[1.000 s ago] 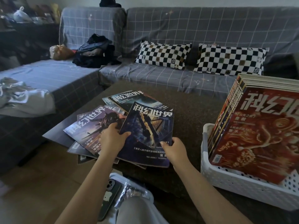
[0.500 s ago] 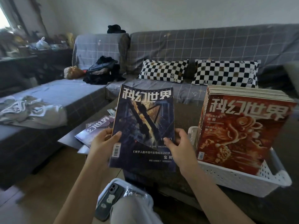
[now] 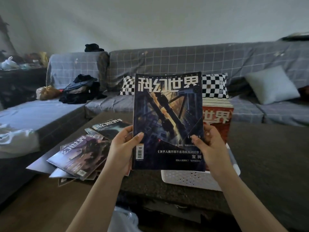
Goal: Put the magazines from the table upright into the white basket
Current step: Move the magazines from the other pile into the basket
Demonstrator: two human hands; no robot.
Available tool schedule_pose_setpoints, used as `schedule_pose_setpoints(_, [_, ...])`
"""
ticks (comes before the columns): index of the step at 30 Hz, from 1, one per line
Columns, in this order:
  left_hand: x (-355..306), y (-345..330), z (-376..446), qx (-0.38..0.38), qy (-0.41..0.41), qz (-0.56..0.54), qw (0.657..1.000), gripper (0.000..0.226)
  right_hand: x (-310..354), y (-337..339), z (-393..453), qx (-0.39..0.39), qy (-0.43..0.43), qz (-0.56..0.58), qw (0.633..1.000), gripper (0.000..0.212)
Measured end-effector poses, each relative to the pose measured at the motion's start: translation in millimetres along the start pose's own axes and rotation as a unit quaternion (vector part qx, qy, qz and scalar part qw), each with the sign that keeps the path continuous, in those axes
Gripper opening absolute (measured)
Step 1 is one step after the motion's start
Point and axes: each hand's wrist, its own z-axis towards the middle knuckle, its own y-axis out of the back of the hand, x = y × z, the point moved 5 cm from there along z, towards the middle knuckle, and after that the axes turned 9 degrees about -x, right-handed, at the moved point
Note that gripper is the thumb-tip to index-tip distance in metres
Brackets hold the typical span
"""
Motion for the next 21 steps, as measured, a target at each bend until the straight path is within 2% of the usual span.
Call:
schedule_pose_setpoints(4, [20.0, -43.9, 6.7, 0.034, 0.01, 0.023, 0.999, 0.031, -3.5, 41.6, 15.4, -0.064, 0.016, -0.036, 0.997, 0.025])
schedule_pose_setpoints(7, [37.8, -68.6, 15.4, 0.023, 0.0, 0.078, 0.997, 0.018, -10.1, 61.9, 26.2, -0.102, 0.036, -0.1, 0.989, 0.027])
schedule_pose_setpoints(9, [49.6, -78.4, 22.1, 0.008, -0.004, 0.136, 0.991, 0.017, -18.8, 71.2, 32.7, -0.112, 0.027, -0.125, 0.986, 0.028])
schedule_pose_setpoints(15, [78.1, -82.7, 27.6, -0.003, -0.037, 0.302, 0.953, 0.018, -54.0, 83.5, 40.4, -0.086, -0.009, -0.198, 0.976, 0.024])
schedule_pose_setpoints(21, [86.1, -81.1, 25.1, -0.011, -0.079, 0.453, 0.888, 0.028, -69.7, 87.6, 38.6, -0.116, 0.009, -0.294, 0.949, 0.017])
